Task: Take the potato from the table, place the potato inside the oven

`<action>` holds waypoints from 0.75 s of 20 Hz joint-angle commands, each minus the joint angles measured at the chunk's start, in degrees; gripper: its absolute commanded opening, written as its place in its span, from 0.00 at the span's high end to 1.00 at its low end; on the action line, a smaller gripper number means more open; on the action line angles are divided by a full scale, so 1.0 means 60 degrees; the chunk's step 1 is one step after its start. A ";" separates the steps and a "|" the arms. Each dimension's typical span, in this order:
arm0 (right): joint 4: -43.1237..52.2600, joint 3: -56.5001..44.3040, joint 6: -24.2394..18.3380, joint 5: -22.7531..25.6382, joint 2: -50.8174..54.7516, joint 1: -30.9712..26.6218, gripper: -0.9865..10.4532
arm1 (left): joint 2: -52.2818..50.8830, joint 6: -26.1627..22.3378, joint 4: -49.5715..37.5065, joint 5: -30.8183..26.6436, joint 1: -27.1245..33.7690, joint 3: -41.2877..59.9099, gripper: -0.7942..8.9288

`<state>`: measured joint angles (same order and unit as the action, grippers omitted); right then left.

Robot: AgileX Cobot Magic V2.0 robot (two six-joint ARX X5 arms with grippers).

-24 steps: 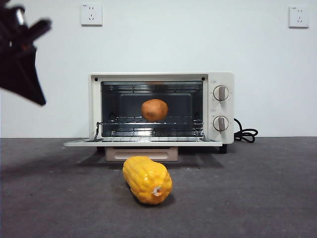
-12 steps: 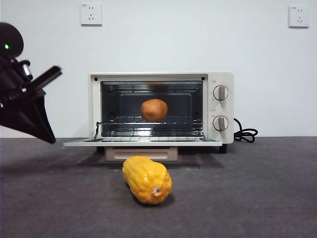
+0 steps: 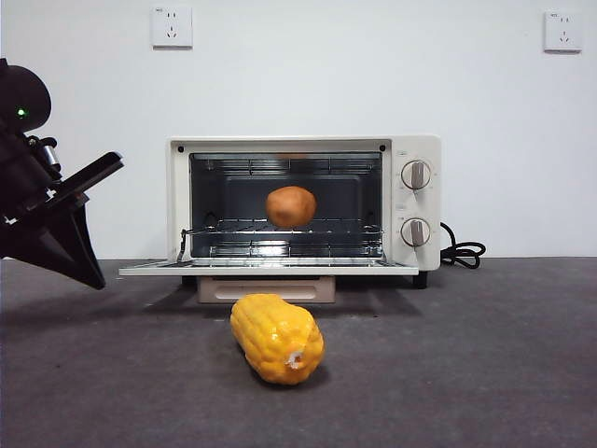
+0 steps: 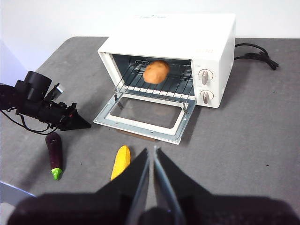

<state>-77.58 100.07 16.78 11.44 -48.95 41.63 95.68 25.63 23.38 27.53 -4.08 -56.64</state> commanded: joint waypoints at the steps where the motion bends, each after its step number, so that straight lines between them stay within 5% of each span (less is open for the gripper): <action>1: -0.0222 0.0000 0.0178 -0.0011 0.0015 0.0015 0.89 | 0.0080 0.0426 -0.0313 -0.0025 0.0004 0.0040 0.92; 15: -0.0222 0.0000 0.0259 -0.0011 0.0015 0.0015 0.89 | 0.0474 0.0750 -0.0790 -0.0025 -0.0266 0.0040 0.92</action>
<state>-77.58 100.07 17.61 11.44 -48.95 41.63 97.80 29.67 19.14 27.46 -5.39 -56.64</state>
